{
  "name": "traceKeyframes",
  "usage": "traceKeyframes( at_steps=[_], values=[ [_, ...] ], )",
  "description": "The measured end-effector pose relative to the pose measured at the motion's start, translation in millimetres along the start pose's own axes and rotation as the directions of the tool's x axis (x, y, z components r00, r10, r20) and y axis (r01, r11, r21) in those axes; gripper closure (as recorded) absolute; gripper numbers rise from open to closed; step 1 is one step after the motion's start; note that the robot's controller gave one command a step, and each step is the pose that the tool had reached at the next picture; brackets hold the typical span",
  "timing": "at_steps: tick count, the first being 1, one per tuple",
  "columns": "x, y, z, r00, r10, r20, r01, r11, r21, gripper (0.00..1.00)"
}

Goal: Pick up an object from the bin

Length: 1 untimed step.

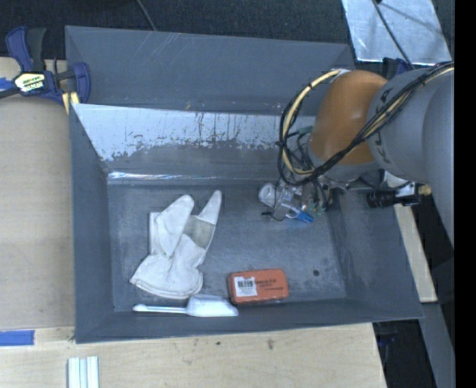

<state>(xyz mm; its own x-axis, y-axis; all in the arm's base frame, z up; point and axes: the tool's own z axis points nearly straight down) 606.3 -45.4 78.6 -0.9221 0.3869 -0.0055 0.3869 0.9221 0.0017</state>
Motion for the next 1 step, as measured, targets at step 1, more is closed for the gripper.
traceKeyframes(
  at_steps=[1],
  values=[
    [1.8,-0.8,-10.5,1.0,0.0,-0.008,0.0,1.0,0.003,1.0]
  ],
)
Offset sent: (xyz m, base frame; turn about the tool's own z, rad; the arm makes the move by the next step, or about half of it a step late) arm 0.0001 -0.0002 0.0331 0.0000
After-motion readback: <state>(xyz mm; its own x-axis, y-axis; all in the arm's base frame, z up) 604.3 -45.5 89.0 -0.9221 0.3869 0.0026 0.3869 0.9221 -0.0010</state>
